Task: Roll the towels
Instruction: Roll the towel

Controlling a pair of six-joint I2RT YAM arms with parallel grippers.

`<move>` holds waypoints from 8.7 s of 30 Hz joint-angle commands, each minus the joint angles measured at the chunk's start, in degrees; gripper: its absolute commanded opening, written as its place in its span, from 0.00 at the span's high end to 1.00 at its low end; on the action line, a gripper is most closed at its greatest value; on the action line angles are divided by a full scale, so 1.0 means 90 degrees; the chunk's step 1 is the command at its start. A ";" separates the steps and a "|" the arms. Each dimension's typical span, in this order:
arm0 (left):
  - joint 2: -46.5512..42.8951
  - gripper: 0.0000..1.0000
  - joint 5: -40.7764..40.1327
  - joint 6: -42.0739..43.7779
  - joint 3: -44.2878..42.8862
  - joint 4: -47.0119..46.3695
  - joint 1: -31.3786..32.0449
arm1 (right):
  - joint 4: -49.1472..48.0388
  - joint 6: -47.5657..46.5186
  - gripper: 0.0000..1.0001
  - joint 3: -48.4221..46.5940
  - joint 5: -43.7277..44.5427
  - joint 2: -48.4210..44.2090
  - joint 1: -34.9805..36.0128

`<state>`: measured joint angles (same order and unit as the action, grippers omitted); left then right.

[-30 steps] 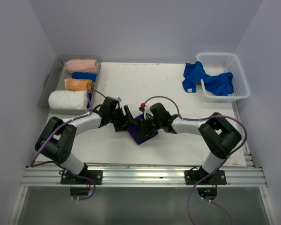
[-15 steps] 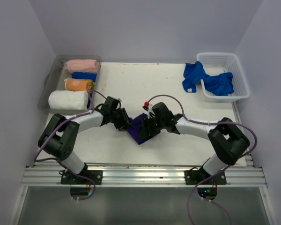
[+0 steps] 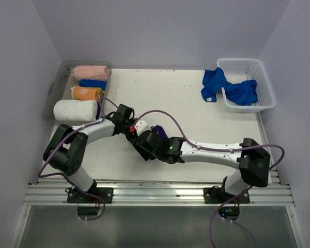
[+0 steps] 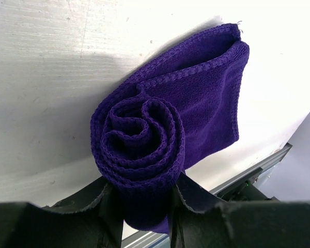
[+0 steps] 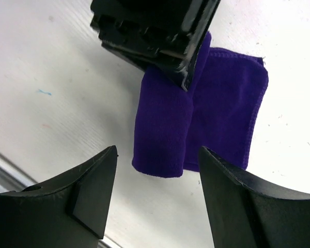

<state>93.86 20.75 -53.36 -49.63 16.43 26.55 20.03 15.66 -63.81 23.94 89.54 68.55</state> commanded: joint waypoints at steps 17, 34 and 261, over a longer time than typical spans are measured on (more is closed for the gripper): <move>-0.0029 0.62 -0.0089 0.0080 -0.0209 0.0333 0.0049 | -0.0028 -0.0197 0.40 -0.0566 0.1373 0.1769 0.0635; -0.0712 0.10 -0.0040 0.0529 -0.0384 0.0675 -0.0127 | -0.1532 0.0662 0.76 0.0849 -0.1466 0.0618 -0.0673; -0.0322 0.37 0.0233 0.0715 0.0270 0.0362 -0.0342 | -0.0022 0.0323 0.27 0.0558 -0.2480 -0.0319 -0.1596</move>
<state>90.50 23.81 -48.34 -45.06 17.12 23.38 10.83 25.04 -54.81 -13.13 90.83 48.49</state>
